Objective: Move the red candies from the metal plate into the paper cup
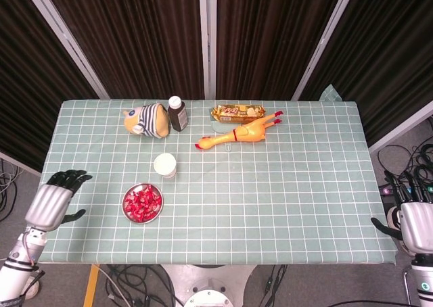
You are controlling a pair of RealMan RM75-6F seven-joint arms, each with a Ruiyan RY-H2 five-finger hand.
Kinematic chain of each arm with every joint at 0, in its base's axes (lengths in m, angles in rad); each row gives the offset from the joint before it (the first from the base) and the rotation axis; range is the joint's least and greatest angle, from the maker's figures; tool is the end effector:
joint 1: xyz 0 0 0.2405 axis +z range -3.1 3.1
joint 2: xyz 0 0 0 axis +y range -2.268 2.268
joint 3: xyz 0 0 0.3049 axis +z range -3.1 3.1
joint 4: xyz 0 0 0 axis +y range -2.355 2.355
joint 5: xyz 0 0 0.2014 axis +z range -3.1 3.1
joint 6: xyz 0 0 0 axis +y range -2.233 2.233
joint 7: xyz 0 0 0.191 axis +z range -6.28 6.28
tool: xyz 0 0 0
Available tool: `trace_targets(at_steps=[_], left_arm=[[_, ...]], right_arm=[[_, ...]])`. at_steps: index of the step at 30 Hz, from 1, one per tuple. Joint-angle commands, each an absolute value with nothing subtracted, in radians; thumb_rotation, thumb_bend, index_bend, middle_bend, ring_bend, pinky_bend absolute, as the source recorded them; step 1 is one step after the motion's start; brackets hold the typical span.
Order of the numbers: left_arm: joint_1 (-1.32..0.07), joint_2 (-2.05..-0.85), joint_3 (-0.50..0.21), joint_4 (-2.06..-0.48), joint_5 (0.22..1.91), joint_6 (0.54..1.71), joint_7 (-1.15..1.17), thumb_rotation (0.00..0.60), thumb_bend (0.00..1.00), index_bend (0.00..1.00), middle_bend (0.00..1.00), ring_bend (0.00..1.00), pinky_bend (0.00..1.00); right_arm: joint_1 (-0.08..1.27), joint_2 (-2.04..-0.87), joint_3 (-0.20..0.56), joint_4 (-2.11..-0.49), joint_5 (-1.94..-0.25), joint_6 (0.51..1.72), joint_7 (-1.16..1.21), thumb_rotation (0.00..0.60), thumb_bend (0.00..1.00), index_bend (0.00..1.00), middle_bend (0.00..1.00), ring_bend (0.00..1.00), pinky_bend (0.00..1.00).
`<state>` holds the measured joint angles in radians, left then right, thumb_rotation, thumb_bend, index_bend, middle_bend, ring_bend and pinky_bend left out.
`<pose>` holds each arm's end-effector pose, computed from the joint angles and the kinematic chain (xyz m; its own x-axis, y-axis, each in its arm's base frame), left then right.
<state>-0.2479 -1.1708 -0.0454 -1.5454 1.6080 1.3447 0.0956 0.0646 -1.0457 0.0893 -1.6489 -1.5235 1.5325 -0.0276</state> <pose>-0.3122 0.2821 0.1419 0.5261 0.0477 0.8491 0.8265 -0.2639 -0.4972 -0.3390 -0.2309 0.2245 0.4506 0.0789 0.8892 -0.8913 -0.0160 0.4531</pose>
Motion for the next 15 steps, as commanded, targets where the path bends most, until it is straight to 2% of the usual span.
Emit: trace_targets(at_steps=[1,9,15], left_arm=[[-0.327,-1.178,-0.037,-1.529,1.664,1.261,0.048,0.6,0.09,0.31,0.3,0.22,0.31],[-0.47,-1.24,-0.014,-1.498,1.722,1.085,0.036,0.6,0.16,0.31,0.3,0.22,0.32],[-0.547,-1.305,-0.013,-1.461,1.714,0.983,0.09,0.6,0.17,0.31,0.3,0.22,0.36]], right_arm=[[0.066,-1.042,0.09,-1.653,-1.521,1.53,-0.028,0.6,0.02,0.06,0.21,0.04,0.14],[0.071,-1.04,0.089,-1.659,-1.511,1.514,-0.035,0.6,0.02,0.06,0.21,0.04,0.14],[0.076,-1.041,0.089,-1.663,-1.502,1.499,-0.042,0.6,0.02,0.06,0.21,0.04,0.14]])
